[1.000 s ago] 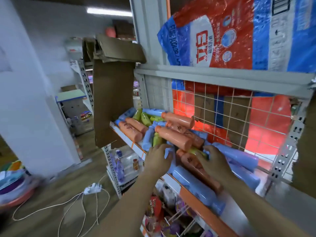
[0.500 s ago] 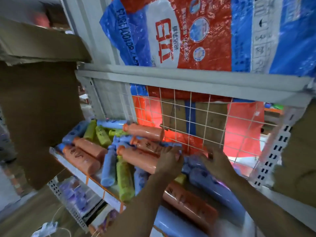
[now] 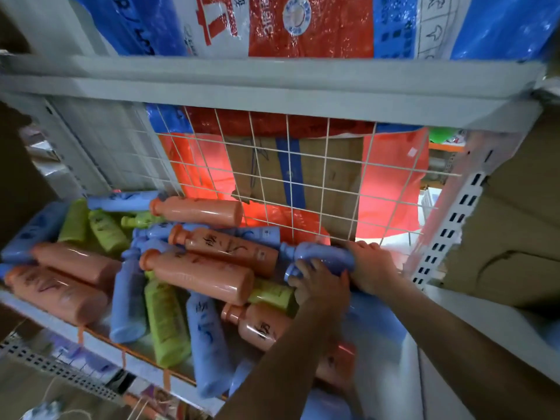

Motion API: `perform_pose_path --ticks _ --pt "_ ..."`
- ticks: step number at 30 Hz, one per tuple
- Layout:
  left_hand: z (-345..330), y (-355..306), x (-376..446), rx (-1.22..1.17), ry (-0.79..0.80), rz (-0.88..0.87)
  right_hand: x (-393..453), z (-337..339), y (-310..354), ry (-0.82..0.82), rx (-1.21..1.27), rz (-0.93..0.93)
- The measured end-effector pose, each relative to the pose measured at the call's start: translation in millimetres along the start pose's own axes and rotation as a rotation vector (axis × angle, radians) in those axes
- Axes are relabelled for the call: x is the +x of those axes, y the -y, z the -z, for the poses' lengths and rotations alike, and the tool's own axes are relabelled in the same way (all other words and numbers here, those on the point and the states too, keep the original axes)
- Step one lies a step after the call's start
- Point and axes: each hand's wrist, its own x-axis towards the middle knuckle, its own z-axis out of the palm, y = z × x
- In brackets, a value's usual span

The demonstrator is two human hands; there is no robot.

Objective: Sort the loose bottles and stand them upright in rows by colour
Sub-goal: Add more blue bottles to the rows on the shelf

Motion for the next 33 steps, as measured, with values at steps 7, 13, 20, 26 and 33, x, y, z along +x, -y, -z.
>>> perform_pose_path --ticks 7,13,20,26,33 --pt "-16.2 5.5 10.1 -0.378 -0.087 0.097 11.3 -3.0 -2.2 0.045 -0.223 0.006" --pt "-11.7 5.5 -0.6 -0.671 -0.176 0.119 1.3 6.1 -0.2 0.058 -0.22 -0.077" --pt "-3.6 0.7 -11.9 -0.927 -0.198 0.076 -66.4 23.7 -24.7 0.038 0.0 -0.281" --pt "-17.2 -35.7 -40.2 -0.977 -0.087 -0.109 -133.6 46.9 -43.0 0.005 0.394 -0.601" --pt "-47.9 -87.7 -101.5 -0.993 0.05 -0.412 -220.2 70.1 -93.7 -0.292 0.516 -0.757"
